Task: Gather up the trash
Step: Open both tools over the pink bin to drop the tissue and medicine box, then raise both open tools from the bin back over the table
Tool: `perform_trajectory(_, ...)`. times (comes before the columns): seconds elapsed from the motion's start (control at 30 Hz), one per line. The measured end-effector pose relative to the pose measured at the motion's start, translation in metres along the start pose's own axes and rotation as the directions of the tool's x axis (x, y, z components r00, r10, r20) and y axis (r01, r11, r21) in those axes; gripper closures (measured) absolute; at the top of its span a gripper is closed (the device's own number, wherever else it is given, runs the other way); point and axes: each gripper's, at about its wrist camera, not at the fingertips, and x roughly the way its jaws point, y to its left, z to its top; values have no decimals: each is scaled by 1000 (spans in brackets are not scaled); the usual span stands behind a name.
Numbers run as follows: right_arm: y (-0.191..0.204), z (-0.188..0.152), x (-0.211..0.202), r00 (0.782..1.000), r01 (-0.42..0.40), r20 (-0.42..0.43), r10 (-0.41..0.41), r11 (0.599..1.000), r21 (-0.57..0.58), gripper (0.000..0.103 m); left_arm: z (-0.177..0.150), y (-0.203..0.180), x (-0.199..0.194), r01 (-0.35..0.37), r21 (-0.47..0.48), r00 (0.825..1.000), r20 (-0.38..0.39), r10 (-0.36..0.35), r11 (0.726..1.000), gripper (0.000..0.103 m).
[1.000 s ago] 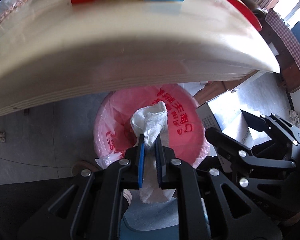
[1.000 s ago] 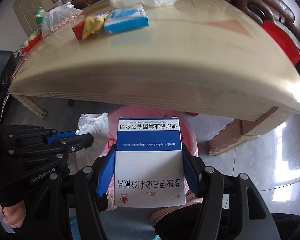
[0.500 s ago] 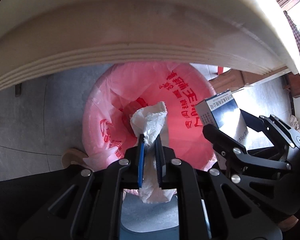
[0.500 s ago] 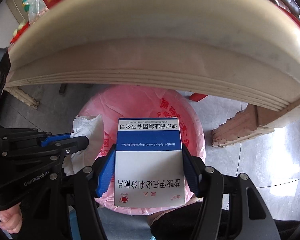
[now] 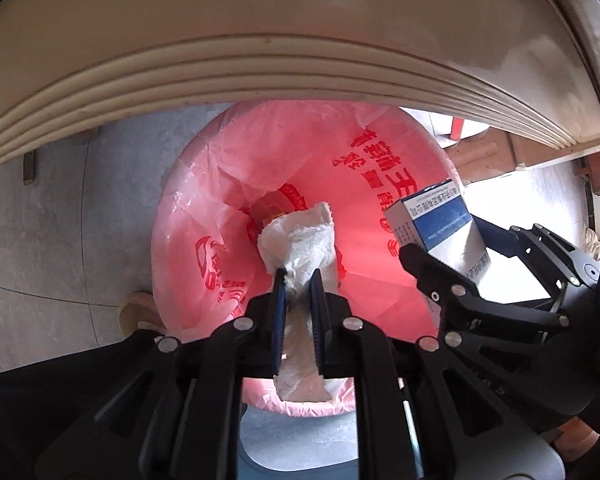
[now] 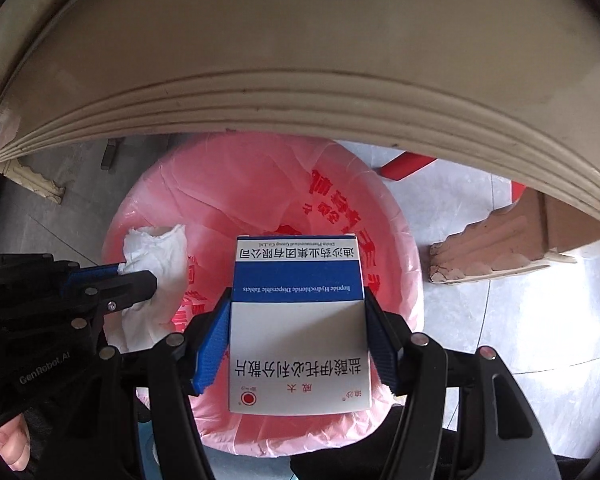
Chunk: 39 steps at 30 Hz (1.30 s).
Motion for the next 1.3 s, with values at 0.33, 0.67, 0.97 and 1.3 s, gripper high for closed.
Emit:
perform_trajectory(0.33,-10,1,7,999,-20,-27,21,998,55,35,5,17,3,12,-87,1000,-28,-15,996,59)
perform_trajectory(0.67,-10,2,6,999,-30,-37,33,997,77,33,4,19,-3,8,-96,1000,-11,-9,995,52)
perform_trajectory(0.97,-14,1,0,998,-44,-29,46,995,86,33,2,16,-13,-5,-86,1000,9,6,996,51)
perform_trajectory(1.3,-3,-13,-59,996,-64,72,59,996,58,33,-21,12,-70,-34,-43,994,105,38,999,51)
